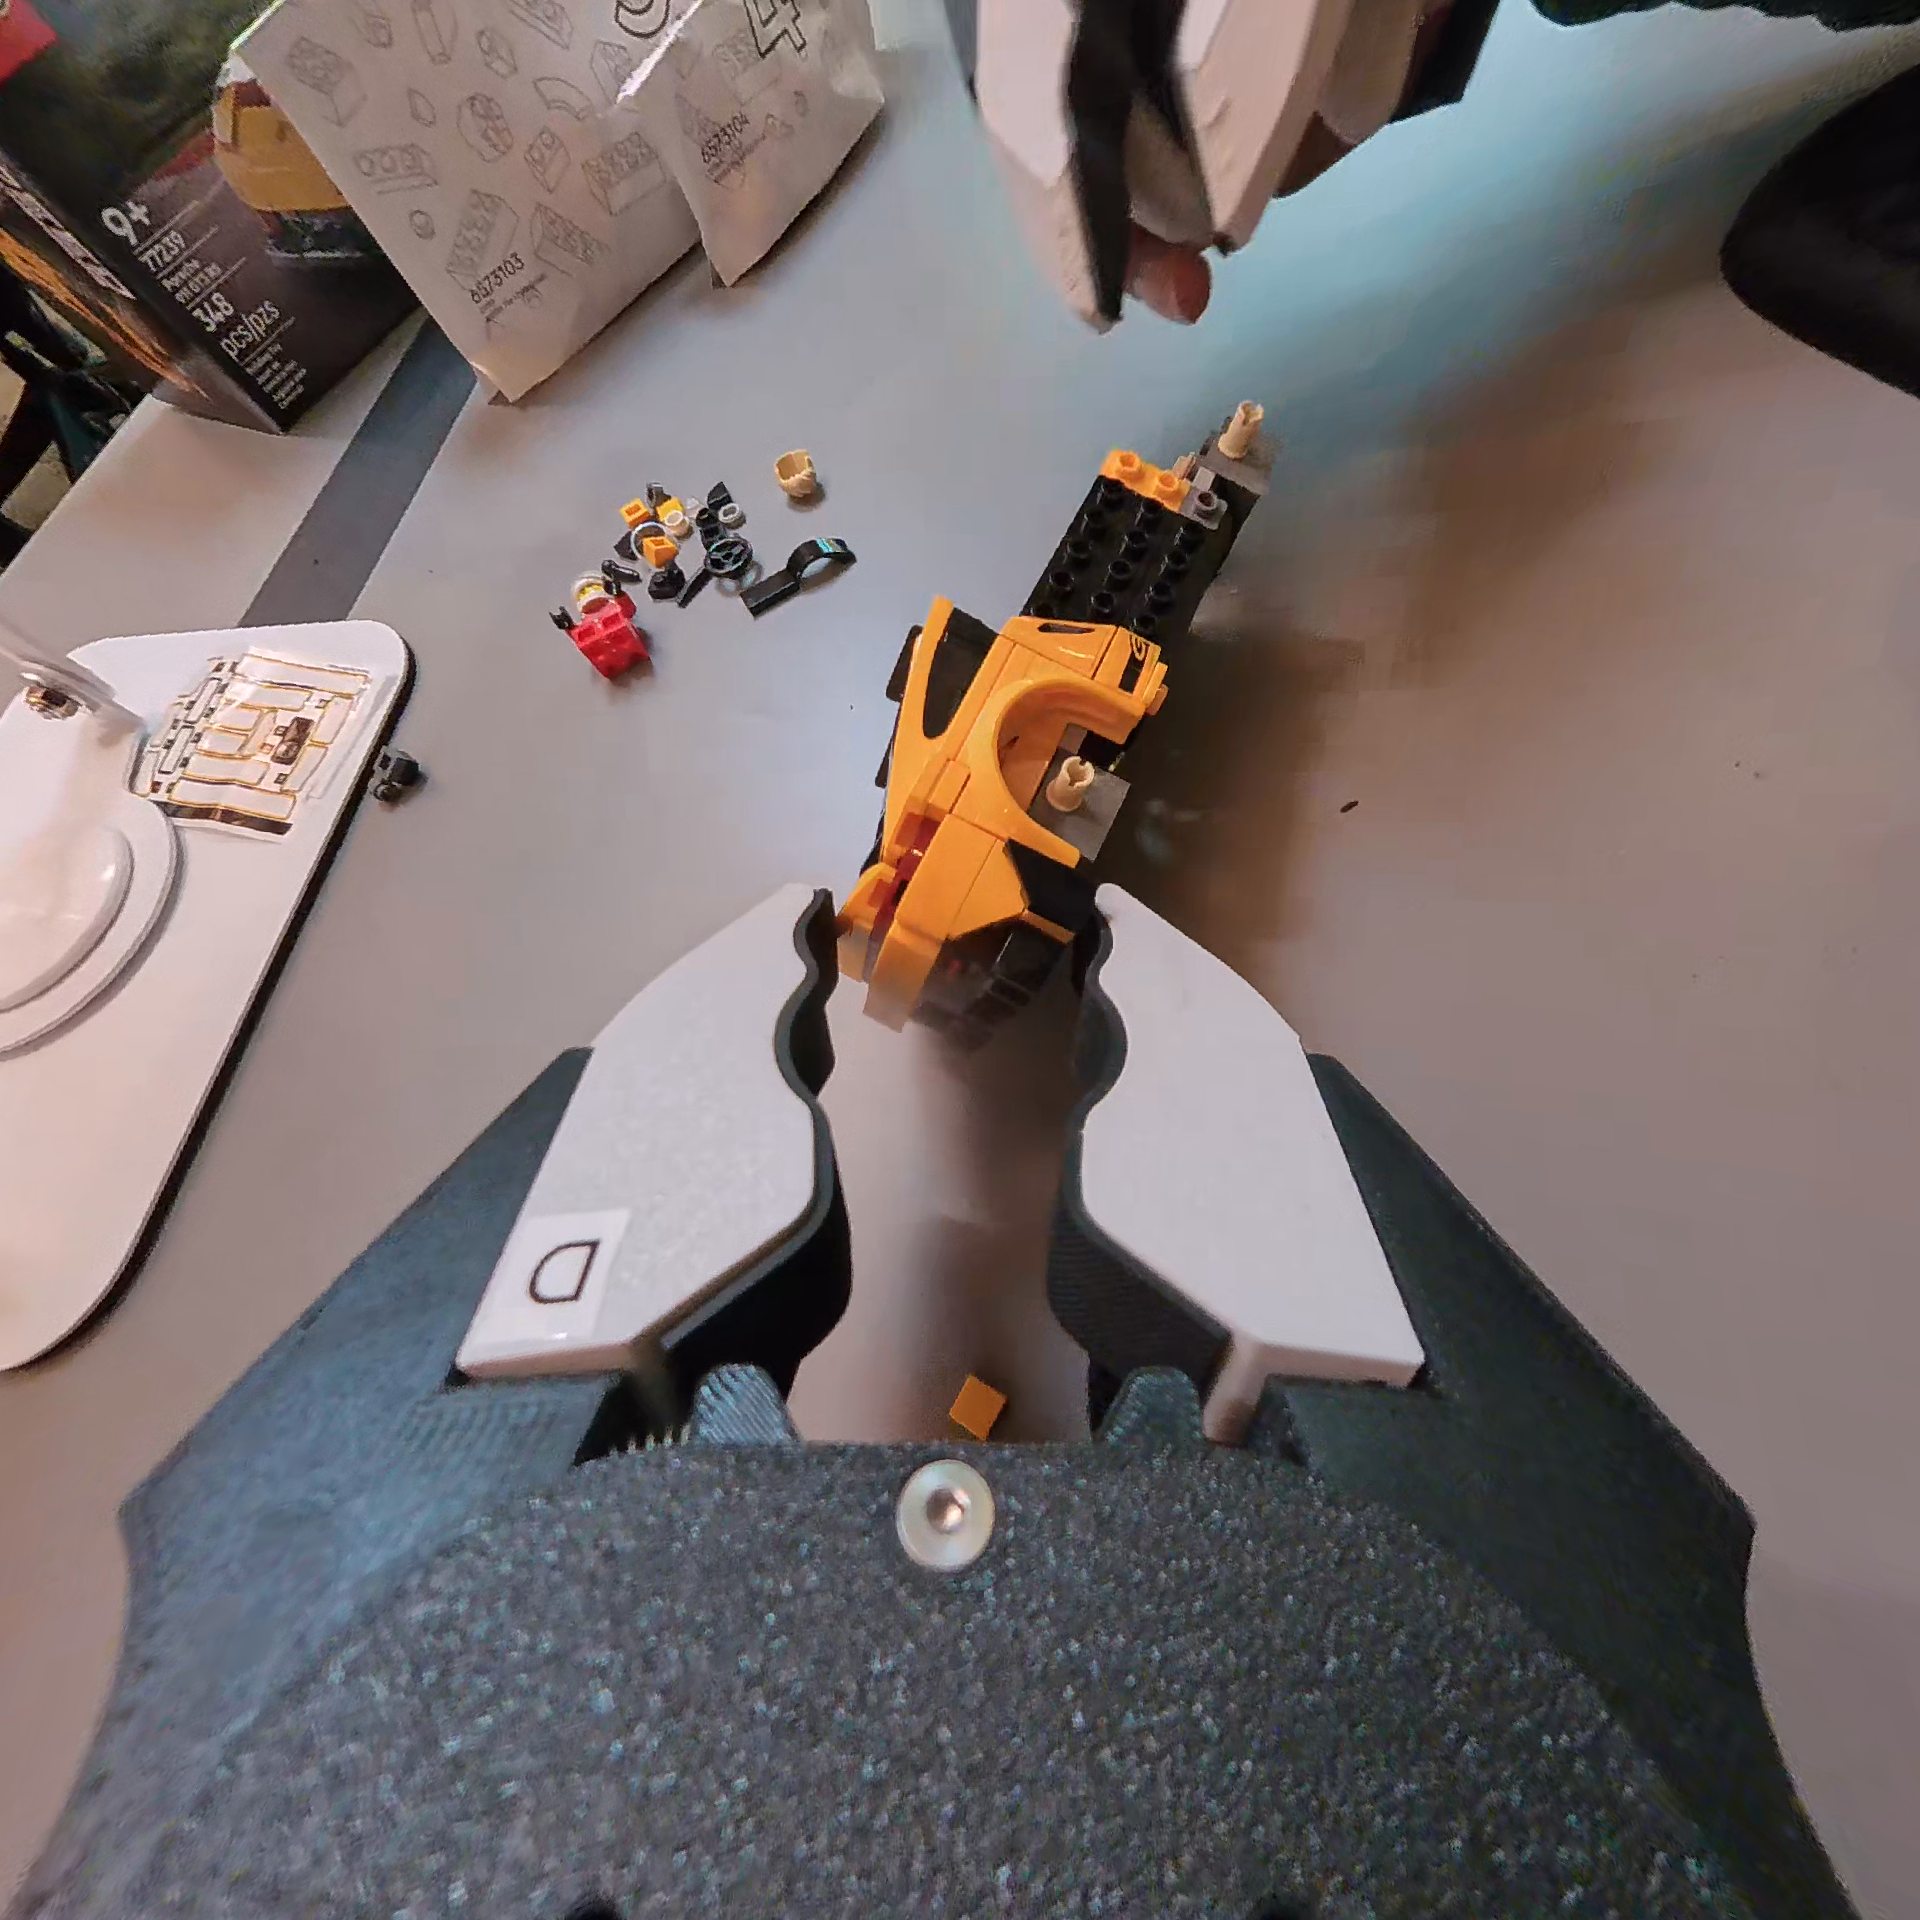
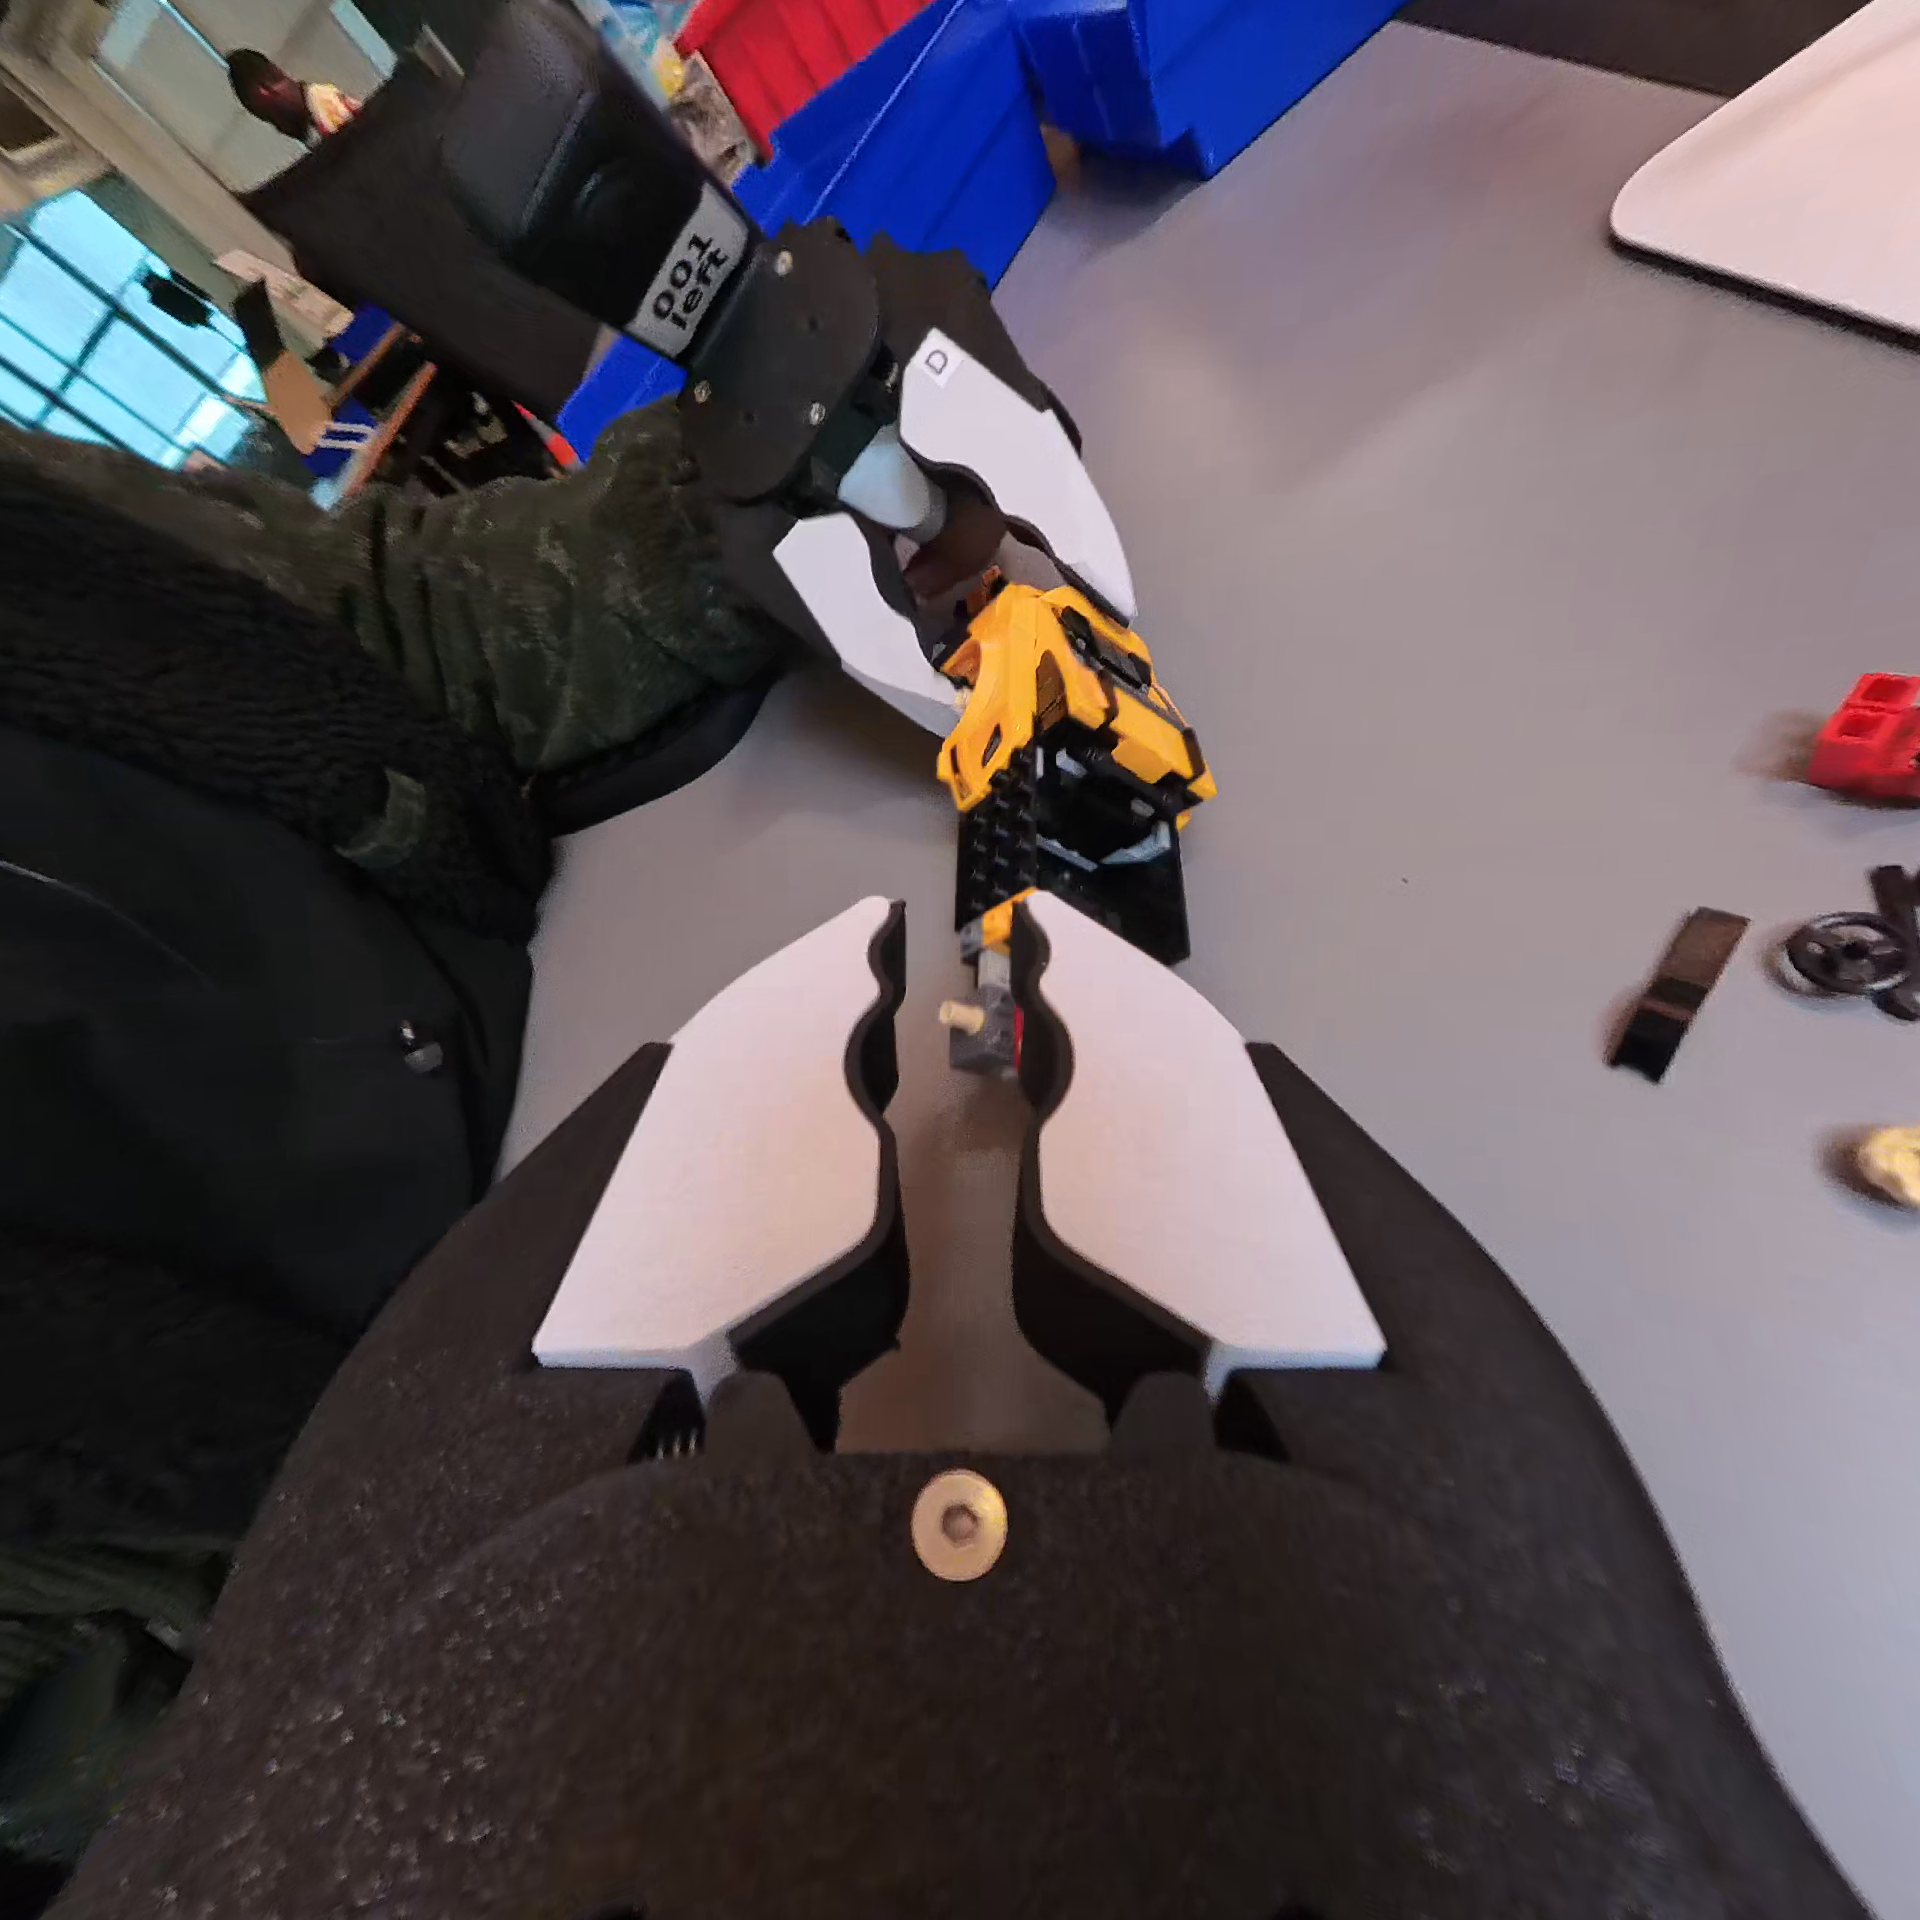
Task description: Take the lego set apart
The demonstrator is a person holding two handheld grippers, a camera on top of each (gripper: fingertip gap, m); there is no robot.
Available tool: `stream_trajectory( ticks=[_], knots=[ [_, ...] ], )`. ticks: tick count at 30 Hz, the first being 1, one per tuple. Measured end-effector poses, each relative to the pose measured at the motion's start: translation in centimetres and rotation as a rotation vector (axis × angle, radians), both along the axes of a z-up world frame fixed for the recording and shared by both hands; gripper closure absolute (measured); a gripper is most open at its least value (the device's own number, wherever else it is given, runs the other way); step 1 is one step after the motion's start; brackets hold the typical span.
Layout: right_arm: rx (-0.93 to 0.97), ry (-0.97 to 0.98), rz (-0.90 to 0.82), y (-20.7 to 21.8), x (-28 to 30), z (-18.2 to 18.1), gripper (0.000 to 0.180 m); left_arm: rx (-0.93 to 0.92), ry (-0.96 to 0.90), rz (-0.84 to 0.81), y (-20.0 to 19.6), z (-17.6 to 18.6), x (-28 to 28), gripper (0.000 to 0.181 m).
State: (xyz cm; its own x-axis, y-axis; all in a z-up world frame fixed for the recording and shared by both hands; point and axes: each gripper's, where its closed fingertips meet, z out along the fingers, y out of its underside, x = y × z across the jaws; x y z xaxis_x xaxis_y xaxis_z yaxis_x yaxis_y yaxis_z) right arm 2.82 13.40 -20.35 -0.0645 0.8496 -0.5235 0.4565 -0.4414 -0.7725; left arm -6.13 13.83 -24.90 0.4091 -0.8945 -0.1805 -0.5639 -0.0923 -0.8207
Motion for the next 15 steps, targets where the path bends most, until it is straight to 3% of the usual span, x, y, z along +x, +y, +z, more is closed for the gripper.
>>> stream_trajectory(
  ticks=[10,15],
  knots=[
    [0.383,-0.113,-0.118,-0.5,0.6,-2.4,0.141,-0.01,-0.027,0.007,0.2,0.0,-0.3,0.137],
    [0.554,-0.18,-0.096,-0.7,-0.2,-3.6,0.14,-0.013,-0.035,0.012,0.2,0.0,-0.3,0.137]
  ],
)
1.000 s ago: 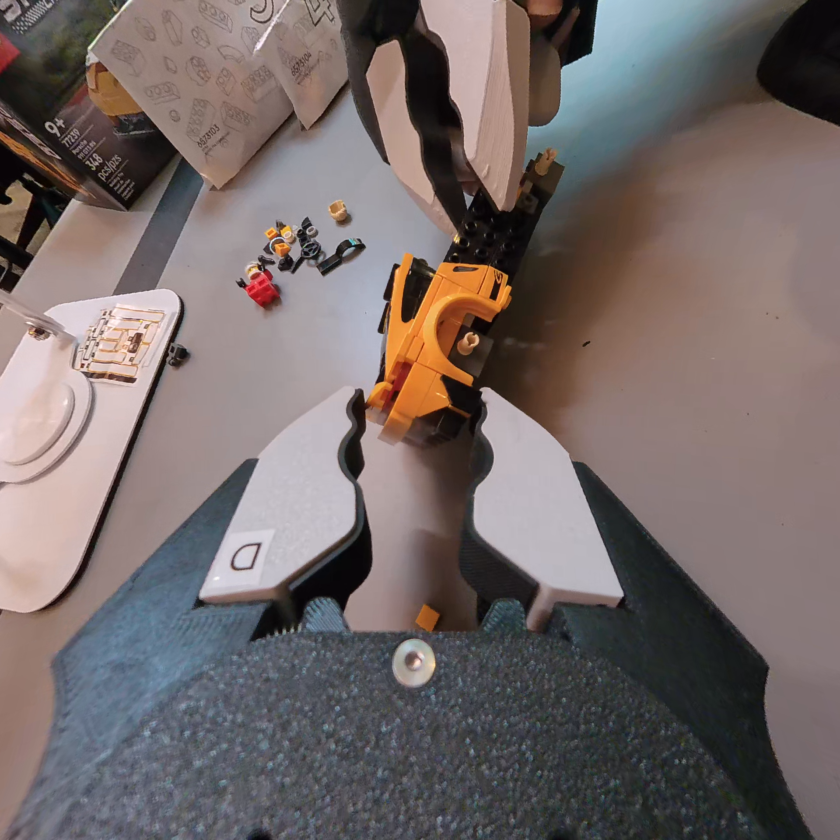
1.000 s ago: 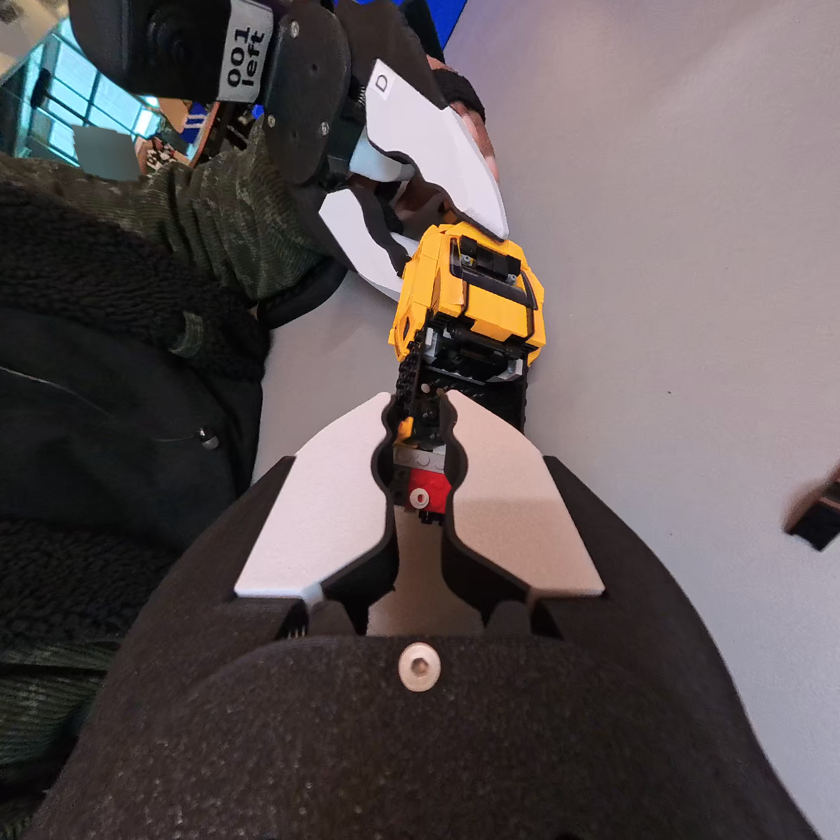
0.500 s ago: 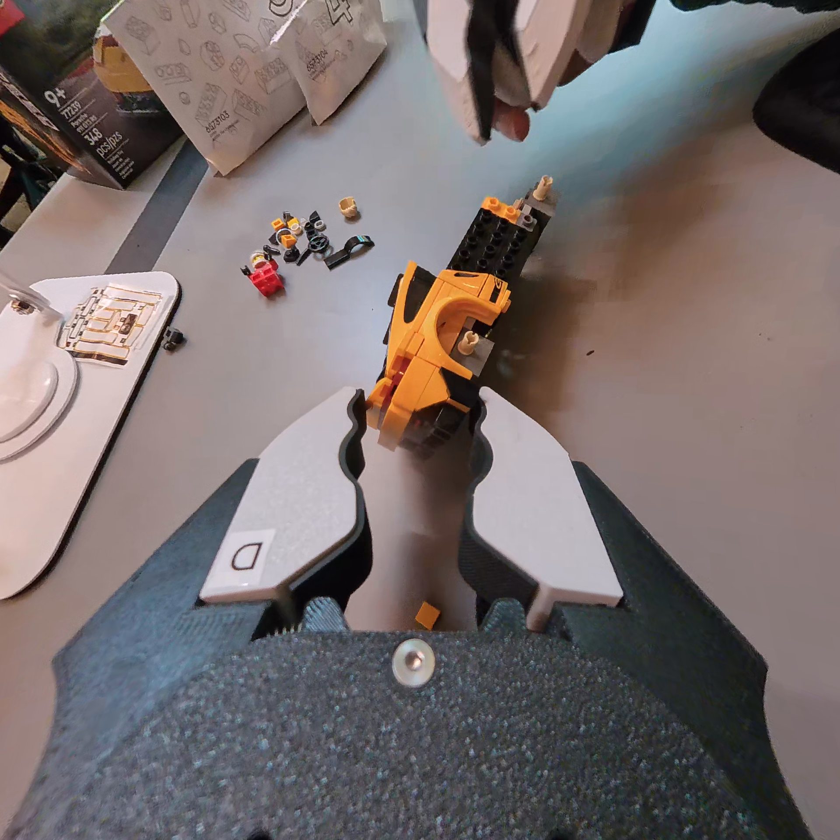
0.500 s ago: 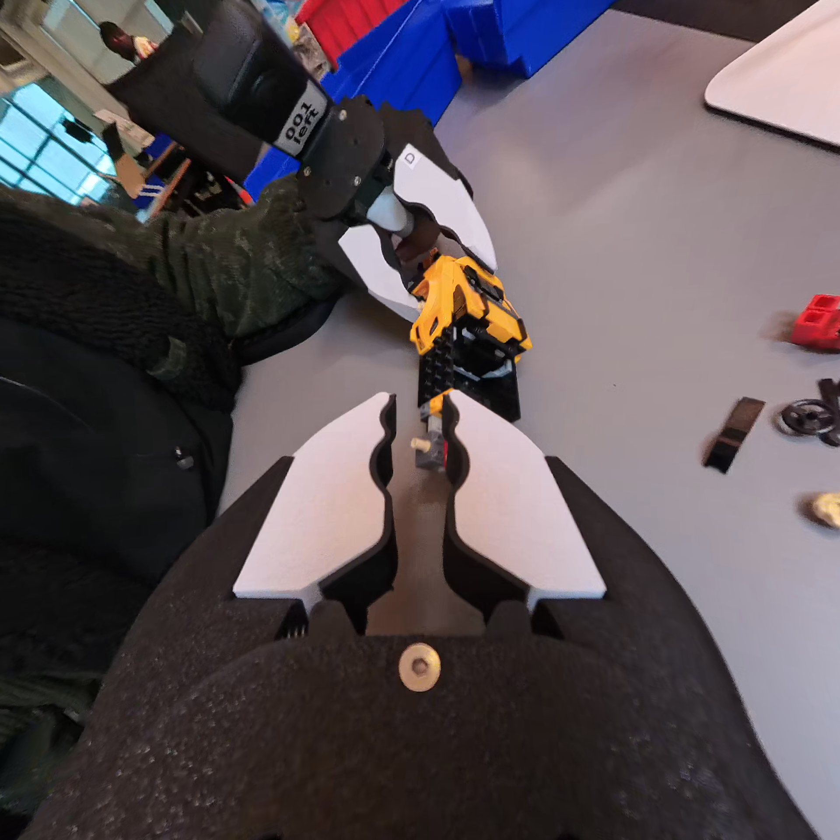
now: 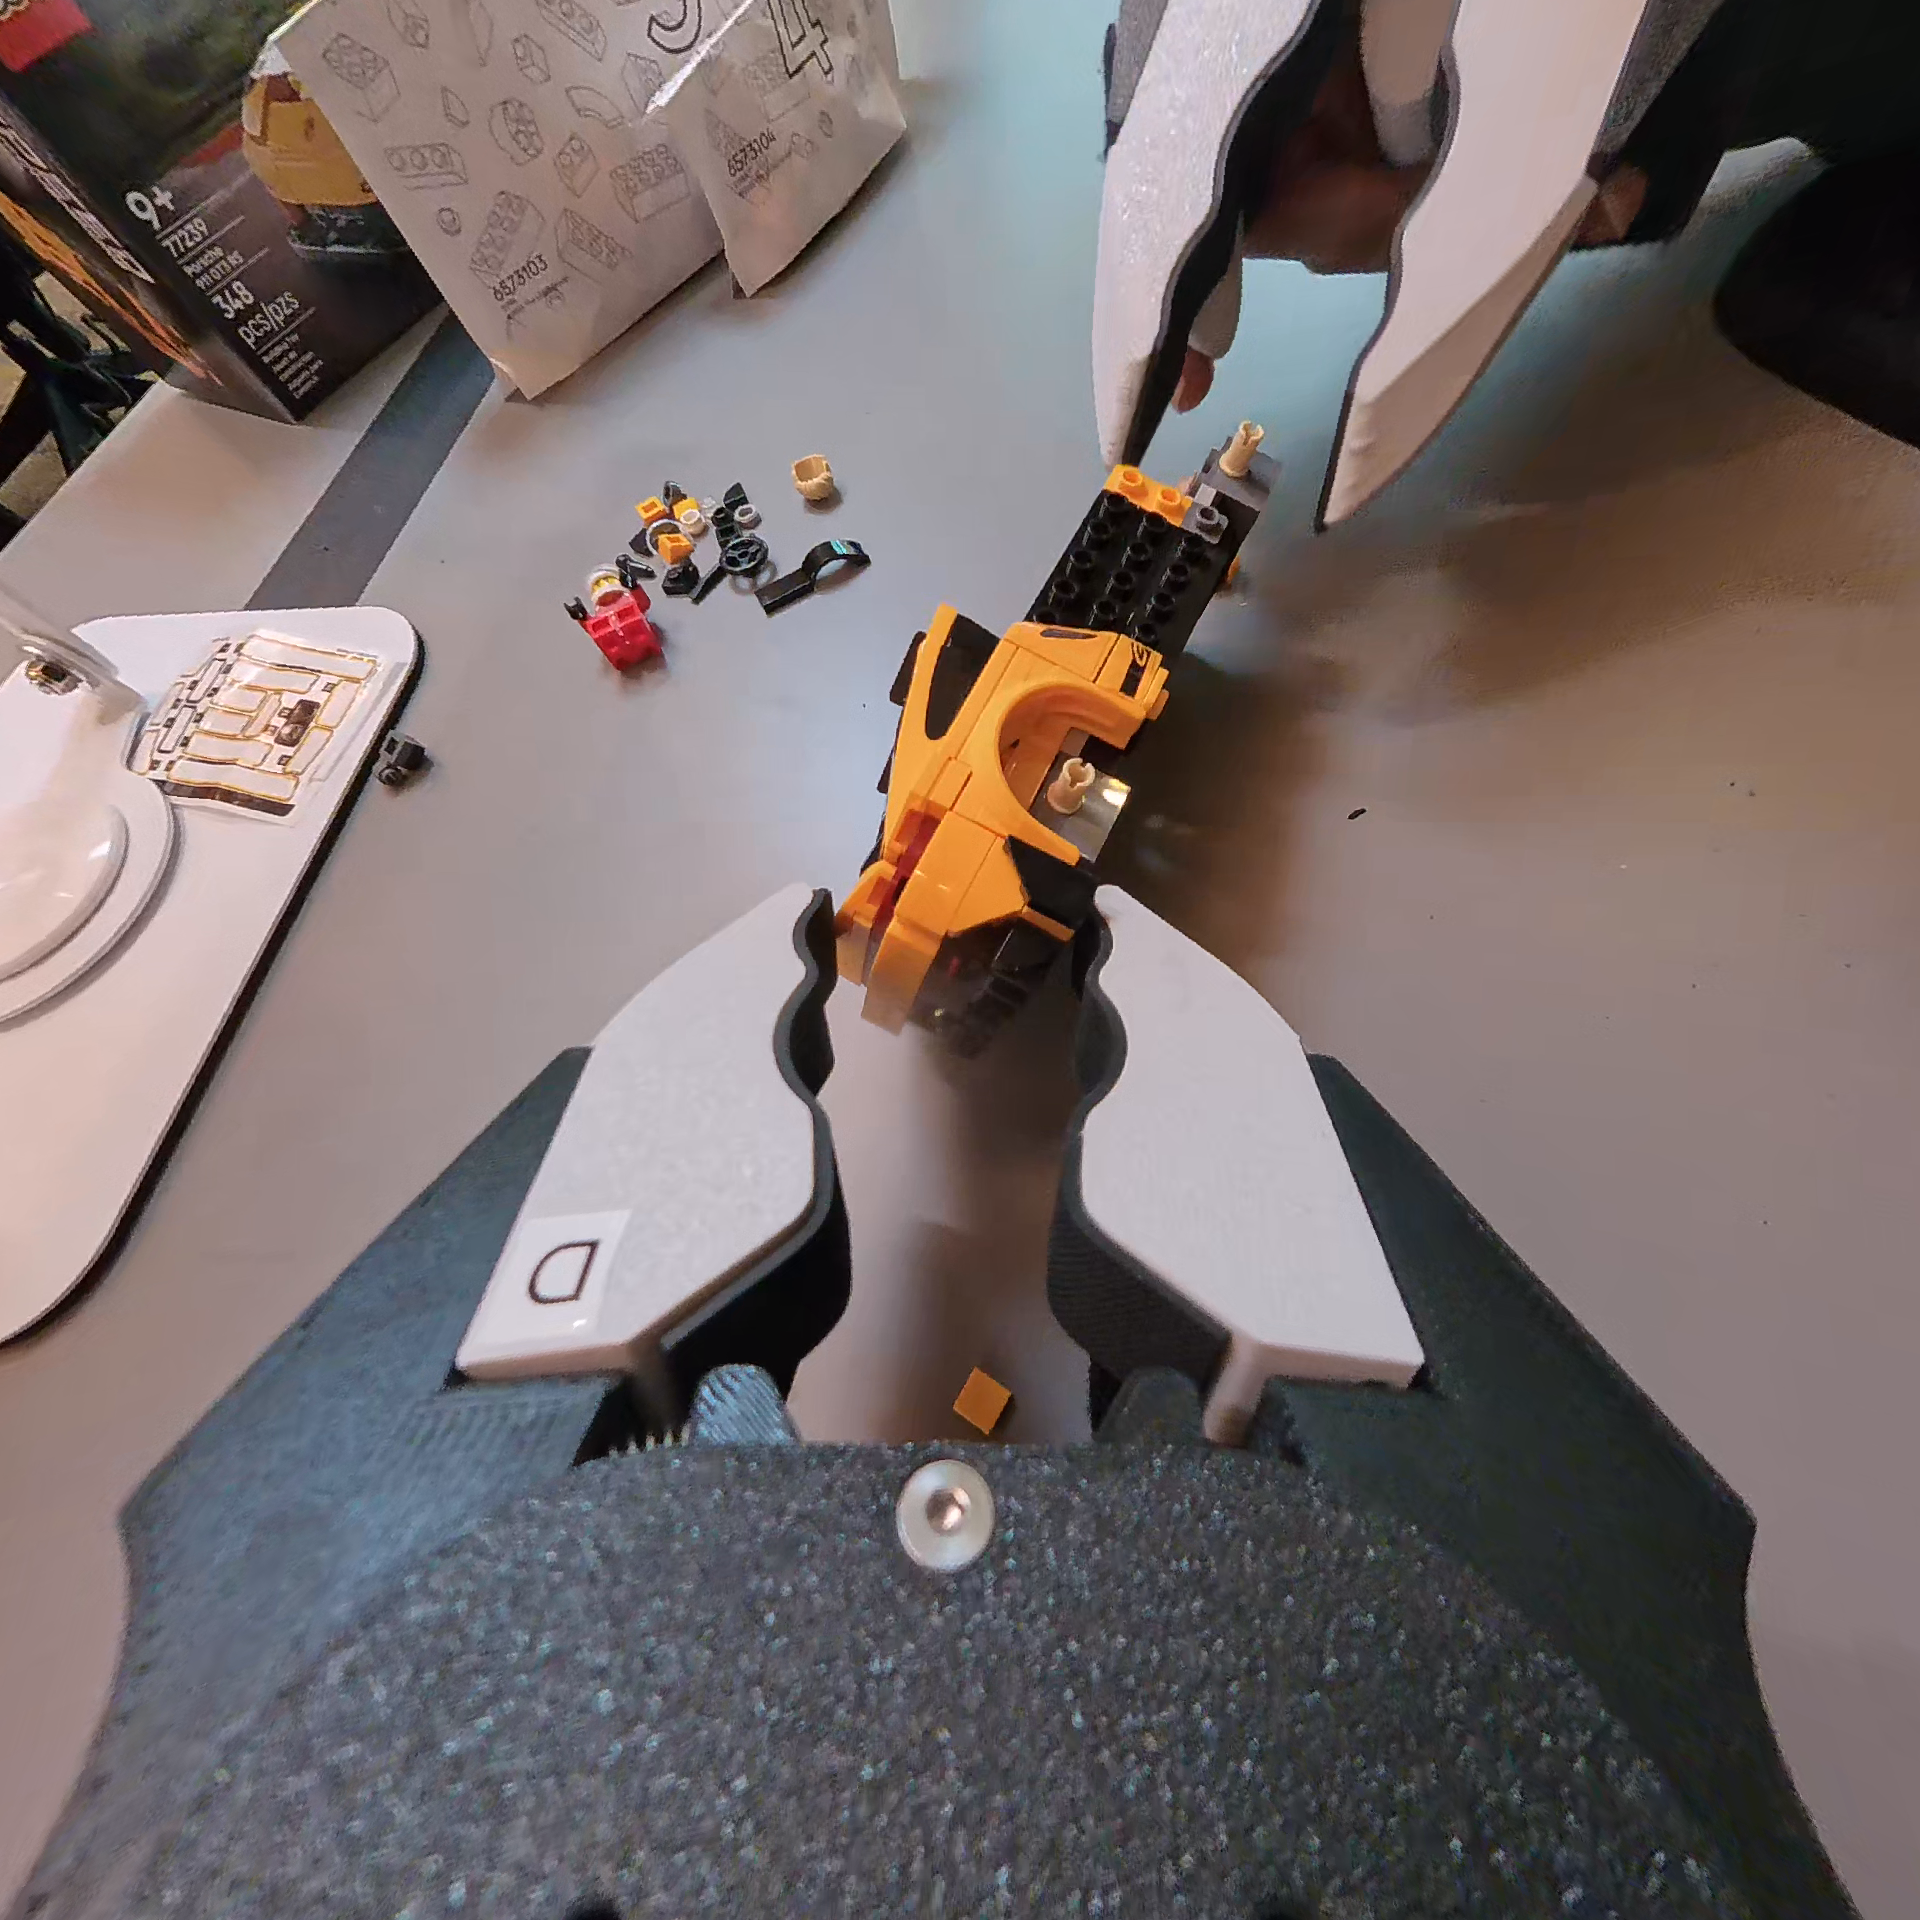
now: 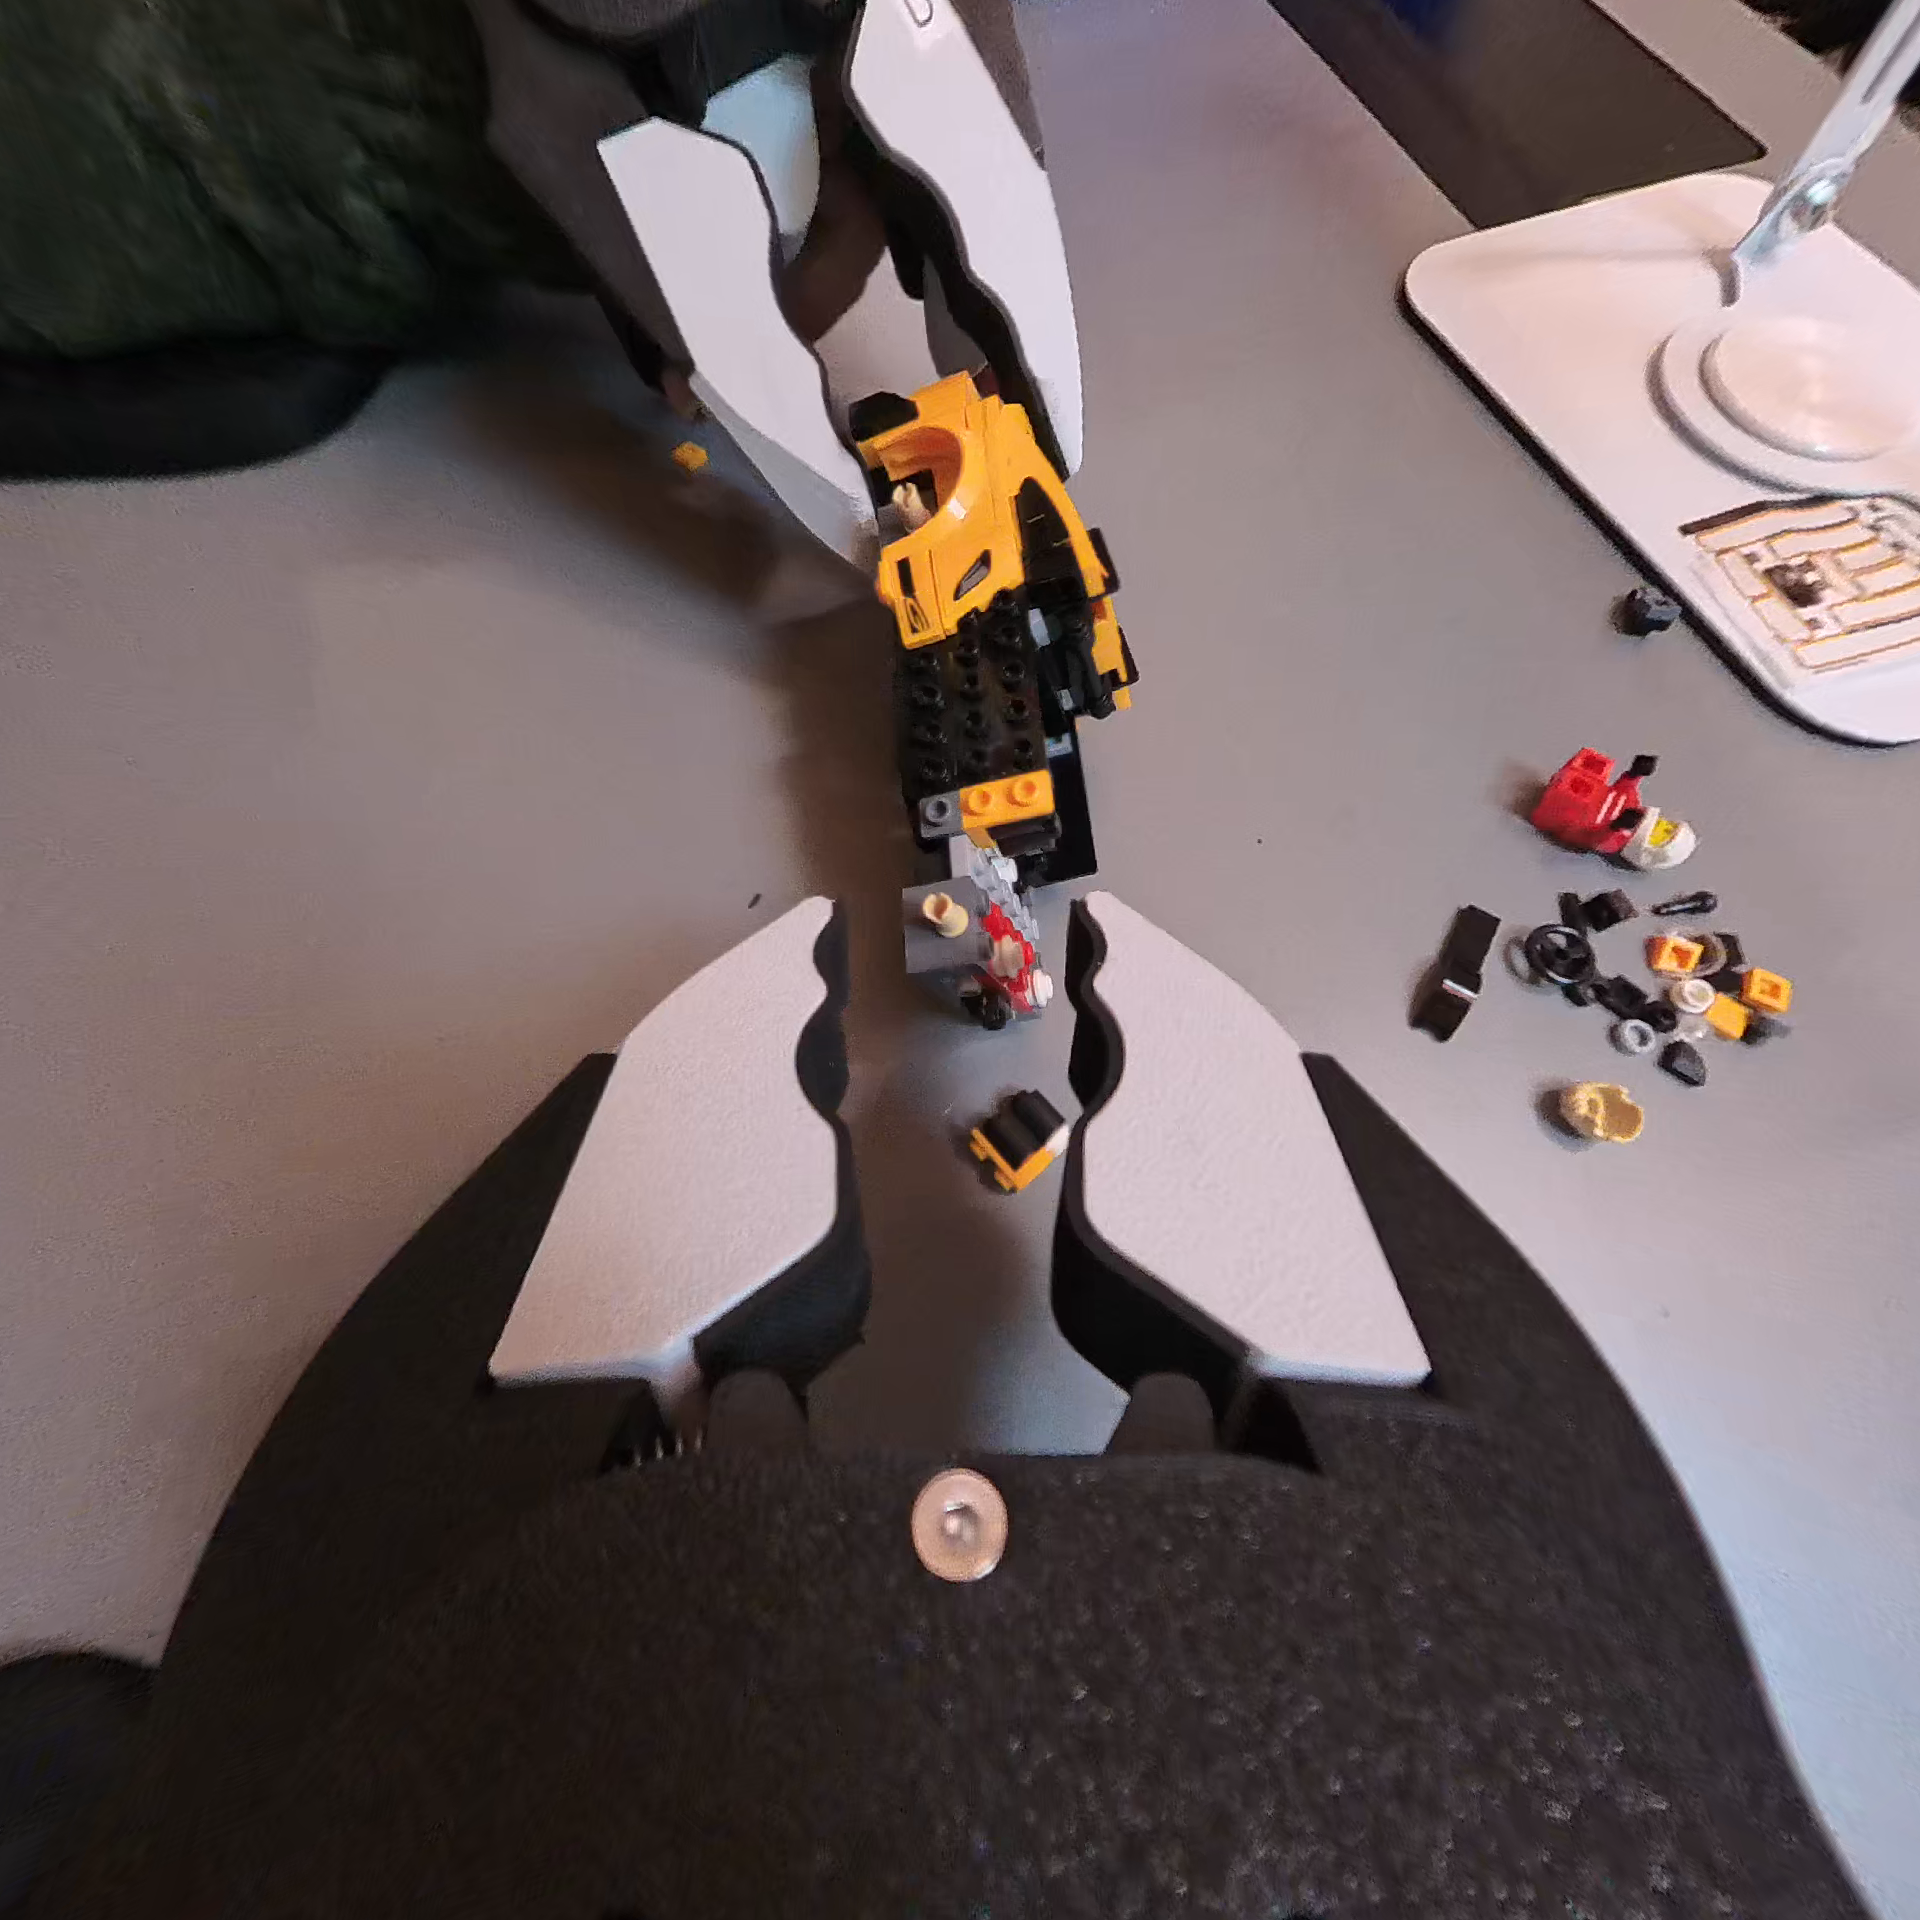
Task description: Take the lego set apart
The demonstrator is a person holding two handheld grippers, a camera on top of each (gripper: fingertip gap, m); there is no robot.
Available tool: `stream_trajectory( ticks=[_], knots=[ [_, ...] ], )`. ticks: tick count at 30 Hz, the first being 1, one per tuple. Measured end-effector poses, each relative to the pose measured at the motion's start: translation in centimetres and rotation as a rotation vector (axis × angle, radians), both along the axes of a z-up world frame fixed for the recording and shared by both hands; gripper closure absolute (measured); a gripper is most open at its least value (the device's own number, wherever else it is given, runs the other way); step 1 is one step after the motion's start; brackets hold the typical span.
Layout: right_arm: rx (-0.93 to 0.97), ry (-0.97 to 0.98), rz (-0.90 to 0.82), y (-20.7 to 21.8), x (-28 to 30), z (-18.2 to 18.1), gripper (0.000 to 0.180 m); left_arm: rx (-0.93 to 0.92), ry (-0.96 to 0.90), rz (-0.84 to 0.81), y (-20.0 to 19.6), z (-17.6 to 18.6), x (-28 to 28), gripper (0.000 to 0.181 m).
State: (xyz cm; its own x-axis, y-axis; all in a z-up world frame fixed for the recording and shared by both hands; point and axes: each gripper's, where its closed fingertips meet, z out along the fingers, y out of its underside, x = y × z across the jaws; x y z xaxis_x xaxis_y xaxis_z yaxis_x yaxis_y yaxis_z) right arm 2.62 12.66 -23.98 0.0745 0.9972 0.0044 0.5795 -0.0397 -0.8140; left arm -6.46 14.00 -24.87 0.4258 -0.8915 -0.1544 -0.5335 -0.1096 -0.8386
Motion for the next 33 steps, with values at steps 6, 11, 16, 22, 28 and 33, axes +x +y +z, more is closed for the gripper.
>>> stream_trajectory(
  ticks=[6,11,16,22,28,33],
  knots=[
    [0.14,-0.034,0.005,0.2,-0.2,-0.8,0.156,0.0,-0.014,0.002,0.0,0.0,0.0,0.137],
    [0.216,-0.033,0.014,0.3,-0.2,-0.7,0.16,0.008,-0.025,0.004,-0.1,0.0,0.0,0.137],
    [0.331,-0.066,0.025,0.1,-0.3,-0.7,0.163,0.012,-0.033,0.007,-0.1,0.1,-0.1,0.136],
    [0.436,-0.086,0.089,-1.9,-0.6,-0.9,0.161,0.024,-0.004,0.014,-0.3,0.0,-0.8,0.139],
    [0.326,-0.095,0.045,-1.4,1.5,-0.9,0.145,0.04,0.036,0.013,-0.3,-0.3,-1.4,0.149],
    [0.277,-0.112,0.031,-1.1,1.9,-1.7,0.149,0.032,0.04,0.002,-0.5,-0.5,-1.1,0.148]
  ],
)
